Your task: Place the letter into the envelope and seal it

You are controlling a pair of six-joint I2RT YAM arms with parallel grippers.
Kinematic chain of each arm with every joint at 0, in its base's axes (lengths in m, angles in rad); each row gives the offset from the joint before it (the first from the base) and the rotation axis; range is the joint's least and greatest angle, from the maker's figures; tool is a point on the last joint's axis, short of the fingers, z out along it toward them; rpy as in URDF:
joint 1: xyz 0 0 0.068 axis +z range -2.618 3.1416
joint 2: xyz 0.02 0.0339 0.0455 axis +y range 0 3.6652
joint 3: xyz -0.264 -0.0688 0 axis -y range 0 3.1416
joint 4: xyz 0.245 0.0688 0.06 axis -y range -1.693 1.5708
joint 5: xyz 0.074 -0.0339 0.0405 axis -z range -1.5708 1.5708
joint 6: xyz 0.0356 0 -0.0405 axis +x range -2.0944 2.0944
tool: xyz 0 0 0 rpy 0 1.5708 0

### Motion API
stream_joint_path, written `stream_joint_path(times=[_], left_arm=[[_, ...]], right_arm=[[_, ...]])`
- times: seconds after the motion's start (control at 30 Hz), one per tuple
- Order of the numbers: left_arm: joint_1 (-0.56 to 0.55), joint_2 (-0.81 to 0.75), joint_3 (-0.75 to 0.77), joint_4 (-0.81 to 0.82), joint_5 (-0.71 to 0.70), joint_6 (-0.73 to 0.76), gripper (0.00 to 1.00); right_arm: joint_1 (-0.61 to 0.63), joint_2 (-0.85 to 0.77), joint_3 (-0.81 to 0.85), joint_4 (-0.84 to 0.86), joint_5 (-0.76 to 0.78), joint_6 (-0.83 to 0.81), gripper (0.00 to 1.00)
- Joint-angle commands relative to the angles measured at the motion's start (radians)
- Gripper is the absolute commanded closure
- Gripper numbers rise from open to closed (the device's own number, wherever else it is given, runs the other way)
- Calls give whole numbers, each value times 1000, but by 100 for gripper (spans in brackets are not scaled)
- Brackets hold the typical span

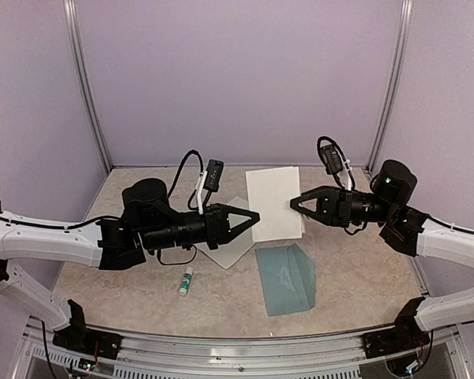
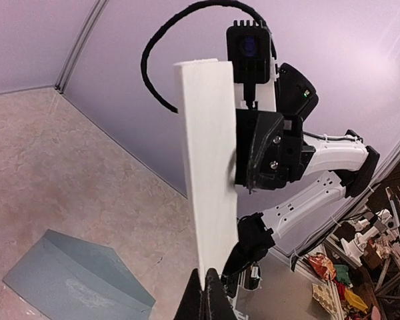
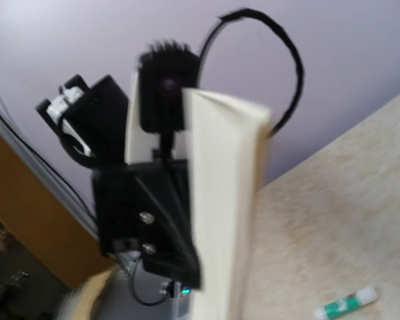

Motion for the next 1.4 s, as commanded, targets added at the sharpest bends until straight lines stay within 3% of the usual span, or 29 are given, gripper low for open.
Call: stream_joint_path(times=[0.0, 0.03, 0.1, 0.2, 0.27, 0.4, 0.47, 0.77, 1.17, 1.37], left_arm=[[-4, 23, 29, -22, 12, 22, 100], [-3, 27, 30, -24, 11, 21, 100], [-4, 35, 30, -36, -1, 15, 96], [1, 49, 28, -85, -86, -24, 61], [15, 66, 28, -134, -127, -65, 47], [58, 134, 25, -192, -112, -177, 42], [68, 181, 29, -193, -91, -213, 41], [73, 378, 118, -234, -26, -298, 40], [117, 549, 197, -309, 76, -282, 40], [131, 602, 225, -315, 129, -255, 46]], right_arm=[[12, 3, 11, 56, -14, 9, 92], [12, 1, 10, 49, 2, 7, 99], [12, -6, 23, -34, 76, -23, 100], [9, -8, 69, -273, 223, -99, 100], [-4, -1, 89, -432, 308, -132, 100], [-81, 38, 81, -703, 410, -142, 100], [-125, 56, 50, -748, 402, -135, 100], [-181, 119, -4, -853, 447, -154, 100], [-182, 204, -7, -902, 553, -182, 100], [-181, 243, -2, -908, 596, -192, 100]])
